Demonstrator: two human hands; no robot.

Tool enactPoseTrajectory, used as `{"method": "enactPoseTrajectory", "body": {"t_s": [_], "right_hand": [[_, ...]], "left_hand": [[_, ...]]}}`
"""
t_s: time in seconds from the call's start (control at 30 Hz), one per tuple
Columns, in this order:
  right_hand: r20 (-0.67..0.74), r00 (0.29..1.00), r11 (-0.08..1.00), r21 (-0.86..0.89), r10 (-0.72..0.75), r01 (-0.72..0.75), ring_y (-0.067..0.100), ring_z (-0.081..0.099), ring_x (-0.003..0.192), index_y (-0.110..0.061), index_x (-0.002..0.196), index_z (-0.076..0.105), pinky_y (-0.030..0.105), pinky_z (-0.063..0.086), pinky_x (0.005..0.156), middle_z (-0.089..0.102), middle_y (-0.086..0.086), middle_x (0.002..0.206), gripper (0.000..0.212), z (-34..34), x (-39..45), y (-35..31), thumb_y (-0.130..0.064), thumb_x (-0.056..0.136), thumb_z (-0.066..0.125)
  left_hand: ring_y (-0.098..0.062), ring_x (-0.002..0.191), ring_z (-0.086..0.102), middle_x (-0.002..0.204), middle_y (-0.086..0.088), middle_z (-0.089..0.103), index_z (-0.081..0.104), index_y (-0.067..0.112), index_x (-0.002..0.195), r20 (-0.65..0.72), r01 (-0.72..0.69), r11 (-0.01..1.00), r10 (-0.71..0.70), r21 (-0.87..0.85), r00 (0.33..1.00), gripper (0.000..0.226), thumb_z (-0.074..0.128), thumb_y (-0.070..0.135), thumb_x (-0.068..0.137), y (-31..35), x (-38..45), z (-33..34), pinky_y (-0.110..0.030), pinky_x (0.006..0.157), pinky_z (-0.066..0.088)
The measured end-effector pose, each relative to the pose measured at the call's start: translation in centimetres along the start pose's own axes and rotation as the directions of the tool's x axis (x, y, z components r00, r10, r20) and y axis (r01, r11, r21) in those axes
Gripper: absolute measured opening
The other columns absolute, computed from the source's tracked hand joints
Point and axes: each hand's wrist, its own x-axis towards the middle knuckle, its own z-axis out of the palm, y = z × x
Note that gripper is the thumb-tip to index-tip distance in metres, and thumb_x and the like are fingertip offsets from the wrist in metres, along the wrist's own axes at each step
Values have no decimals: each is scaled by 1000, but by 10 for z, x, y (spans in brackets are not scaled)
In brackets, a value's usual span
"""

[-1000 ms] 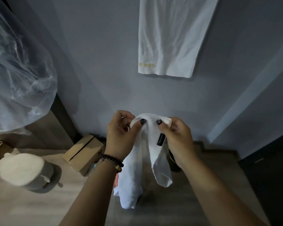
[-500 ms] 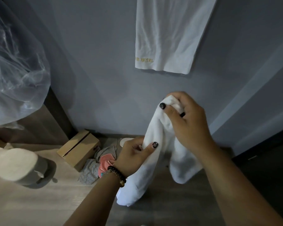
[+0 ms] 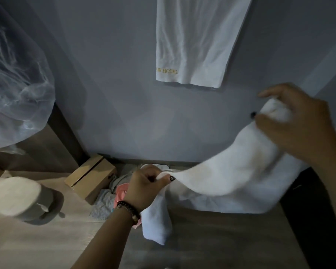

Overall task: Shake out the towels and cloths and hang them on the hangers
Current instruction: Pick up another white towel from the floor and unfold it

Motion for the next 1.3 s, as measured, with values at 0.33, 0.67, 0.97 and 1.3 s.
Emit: {"method": "enactPoseTrajectory", "body": {"t_s": [0.33, 0.67, 0.97, 1.3], "right_hand": [[724, 688, 988, -61, -56, 145, 12, 63, 82, -31, 104, 61, 34, 54, 75, 65, -12, 89, 44, 89, -35, -44, -55, 69, 74], [350, 892, 945, -46, -287, 322, 28, 58, 58, -17, 73, 66, 41, 51, 55, 62, 1, 61, 15, 90, -10, -56, -29, 71, 56], [-51, 990, 988, -84, -134, 129, 17, 58, 75, -9, 85, 72, 19, 35, 60, 62, 2, 74, 9, 24, 45, -69, -16, 81, 66], [498, 865, 923, -298, -67, 243, 7, 53, 89, -39, 134, 50, 21, 40, 79, 61, -12, 109, 83, 29, 34, -42, -37, 60, 87]], "left_hand": [[-19, 69, 59, 78, -2, 62, 75, 8, 73, 36, -204, 979, 204, -23, 978, 39, 71, 47, 72, 84, 22, -15, -39, 63, 50], [-21, 69, 57, 79, -2, 62, 68, 16, 75, 34, -223, 974, 224, -37, 974, 24, 73, 39, 76, 69, 12, -33, -35, 63, 49], [-19, 78, 60, 87, -11, 66, 75, 12, 79, 134, 22, 998, -31, 66, 990, 65, 60, 74, 71, -10, -4, -11, -38, 72, 50], [-20, 61, 50, 72, -14, 55, 57, 1, 76, 131, -147, 973, 125, 180, 984, 63, 43, 63, 83, 28, 18, -20, -28, 59, 42]]}}
